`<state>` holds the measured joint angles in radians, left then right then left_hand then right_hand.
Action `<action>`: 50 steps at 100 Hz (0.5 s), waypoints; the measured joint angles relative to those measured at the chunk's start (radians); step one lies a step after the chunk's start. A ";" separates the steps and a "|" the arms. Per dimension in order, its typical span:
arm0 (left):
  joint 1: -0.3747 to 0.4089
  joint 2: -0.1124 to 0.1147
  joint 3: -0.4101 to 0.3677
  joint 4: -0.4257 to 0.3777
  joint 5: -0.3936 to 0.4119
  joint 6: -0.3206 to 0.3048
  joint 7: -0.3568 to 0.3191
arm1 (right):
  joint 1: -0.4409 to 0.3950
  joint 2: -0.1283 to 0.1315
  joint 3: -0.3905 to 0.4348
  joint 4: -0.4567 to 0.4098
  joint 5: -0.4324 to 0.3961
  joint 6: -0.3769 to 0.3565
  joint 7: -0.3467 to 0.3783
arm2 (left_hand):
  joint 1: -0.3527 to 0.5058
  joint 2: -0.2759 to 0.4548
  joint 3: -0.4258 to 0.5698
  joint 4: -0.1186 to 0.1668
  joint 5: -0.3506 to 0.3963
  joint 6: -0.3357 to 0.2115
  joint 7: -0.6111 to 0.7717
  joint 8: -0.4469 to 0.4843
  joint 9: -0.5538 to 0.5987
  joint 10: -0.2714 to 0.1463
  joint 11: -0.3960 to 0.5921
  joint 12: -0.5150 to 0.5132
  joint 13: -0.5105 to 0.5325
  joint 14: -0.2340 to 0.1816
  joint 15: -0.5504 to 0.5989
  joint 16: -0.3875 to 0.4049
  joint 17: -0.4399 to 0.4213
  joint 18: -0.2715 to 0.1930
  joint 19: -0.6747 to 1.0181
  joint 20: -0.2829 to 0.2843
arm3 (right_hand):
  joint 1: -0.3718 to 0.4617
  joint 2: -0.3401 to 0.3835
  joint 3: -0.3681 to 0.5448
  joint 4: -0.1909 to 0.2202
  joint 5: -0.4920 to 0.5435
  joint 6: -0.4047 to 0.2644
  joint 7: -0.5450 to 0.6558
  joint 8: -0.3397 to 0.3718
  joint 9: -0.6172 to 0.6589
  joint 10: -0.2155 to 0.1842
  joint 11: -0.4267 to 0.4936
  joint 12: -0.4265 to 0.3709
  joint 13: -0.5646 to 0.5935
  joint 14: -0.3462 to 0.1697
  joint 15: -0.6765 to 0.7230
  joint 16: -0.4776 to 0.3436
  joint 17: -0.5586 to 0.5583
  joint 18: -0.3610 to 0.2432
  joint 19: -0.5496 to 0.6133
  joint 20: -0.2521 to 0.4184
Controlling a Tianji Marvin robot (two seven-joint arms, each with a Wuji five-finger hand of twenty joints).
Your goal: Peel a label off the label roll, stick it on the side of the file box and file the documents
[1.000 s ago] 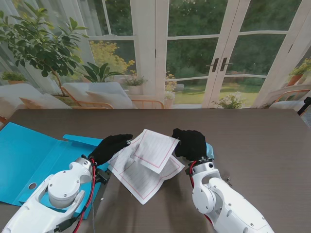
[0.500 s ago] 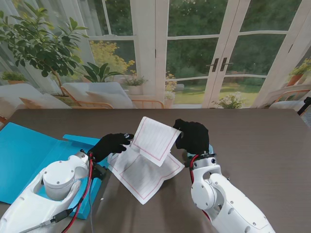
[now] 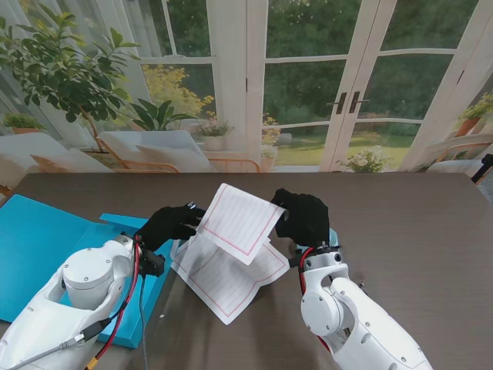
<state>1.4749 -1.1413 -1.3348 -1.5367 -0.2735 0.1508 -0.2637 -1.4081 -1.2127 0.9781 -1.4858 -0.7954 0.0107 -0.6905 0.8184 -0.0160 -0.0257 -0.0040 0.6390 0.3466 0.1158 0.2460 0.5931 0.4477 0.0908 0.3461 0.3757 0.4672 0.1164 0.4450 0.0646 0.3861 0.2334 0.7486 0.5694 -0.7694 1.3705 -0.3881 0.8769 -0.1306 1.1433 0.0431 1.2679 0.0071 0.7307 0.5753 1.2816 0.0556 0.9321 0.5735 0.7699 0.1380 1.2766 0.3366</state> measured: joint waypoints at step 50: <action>-0.032 0.008 -0.015 0.007 -0.036 0.059 -0.101 | -0.006 -0.001 -0.013 0.000 0.019 -0.058 -0.002 | -0.032 0.021 0.000 0.000 0.108 0.013 0.053 0.070 0.058 0.013 0.013 0.025 0.022 0.013 0.003 0.001 0.020 0.014 0.000 0.018 | 0.000 0.000 0.000 0.000 0.000 0.000 0.000 0.000 0.000 0.000 0.000 0.000 0.000 0.000 0.000 0.000 0.000 0.000 0.000 0.003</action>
<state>1.4430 -1.1333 -1.3495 -1.5301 -0.3094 0.2095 -0.3647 -1.4139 -1.2132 0.9656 -1.4859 -0.7762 -0.0470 -0.6920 0.7865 0.0051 -0.0258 -0.0040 0.7468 0.3593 0.1687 0.3161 0.6512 0.4611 0.1034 0.3712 0.3981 0.4806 0.1191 0.4458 0.0843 0.3998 0.2339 0.7664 0.5695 -0.7694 1.3705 -0.3881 0.8769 -0.1306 1.1433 0.0431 1.2679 0.0071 0.7307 0.5755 1.2817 0.0556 0.9325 0.5735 0.7699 0.1380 1.2767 0.3394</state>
